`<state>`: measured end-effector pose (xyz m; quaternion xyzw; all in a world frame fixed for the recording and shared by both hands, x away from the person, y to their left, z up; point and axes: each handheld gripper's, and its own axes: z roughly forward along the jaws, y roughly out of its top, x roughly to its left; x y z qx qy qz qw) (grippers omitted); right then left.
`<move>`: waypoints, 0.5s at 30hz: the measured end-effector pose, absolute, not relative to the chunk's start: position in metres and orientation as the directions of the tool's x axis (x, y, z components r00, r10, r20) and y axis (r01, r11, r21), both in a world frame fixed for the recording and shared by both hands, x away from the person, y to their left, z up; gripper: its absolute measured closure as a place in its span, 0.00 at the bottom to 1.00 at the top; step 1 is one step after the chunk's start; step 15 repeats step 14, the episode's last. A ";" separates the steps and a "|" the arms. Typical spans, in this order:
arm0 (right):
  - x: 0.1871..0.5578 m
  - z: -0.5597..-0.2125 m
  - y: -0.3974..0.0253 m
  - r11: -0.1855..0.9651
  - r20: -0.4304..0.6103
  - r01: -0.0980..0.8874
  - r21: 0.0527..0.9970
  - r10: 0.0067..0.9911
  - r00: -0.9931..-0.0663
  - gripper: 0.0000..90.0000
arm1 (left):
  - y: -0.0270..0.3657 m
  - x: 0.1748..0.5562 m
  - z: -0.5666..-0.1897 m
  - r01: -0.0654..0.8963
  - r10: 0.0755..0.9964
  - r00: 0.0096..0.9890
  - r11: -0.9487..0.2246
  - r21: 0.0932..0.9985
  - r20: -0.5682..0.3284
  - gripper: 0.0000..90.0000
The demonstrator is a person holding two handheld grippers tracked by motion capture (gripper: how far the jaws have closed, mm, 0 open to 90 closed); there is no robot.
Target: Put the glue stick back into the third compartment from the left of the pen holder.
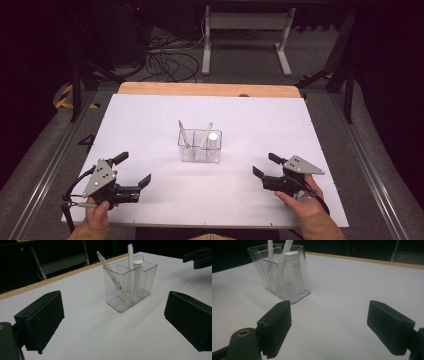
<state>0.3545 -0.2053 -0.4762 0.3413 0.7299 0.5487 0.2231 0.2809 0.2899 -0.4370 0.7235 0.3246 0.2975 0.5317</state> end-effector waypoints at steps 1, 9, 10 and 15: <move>0.354 -0.476 -0.205 0.164 0.048 0.251 0.954 0.742 -0.668 0.22 | 0.290 0.281 -0.437 0.152 0.785 0.613 -0.225 0.962 0.086 0.04; 0.353 -0.474 -0.206 0.168 0.020 0.209 0.963 0.733 -0.680 0.22 | 0.289 0.281 -0.438 0.146 0.786 0.611 -0.233 0.961 0.098 0.04; 0.353 -0.473 -0.205 0.163 0.021 0.206 0.965 0.732 -0.681 0.22 | 0.289 0.281 -0.438 0.146 0.786 0.610 -0.233 0.961 0.098 0.04; 0.353 -0.472 -0.206 0.152 0.026 0.202 0.967 0.735 -0.678 0.22 | 0.289 0.281 -0.439 0.143 0.784 0.612 -0.239 0.960 0.104 0.04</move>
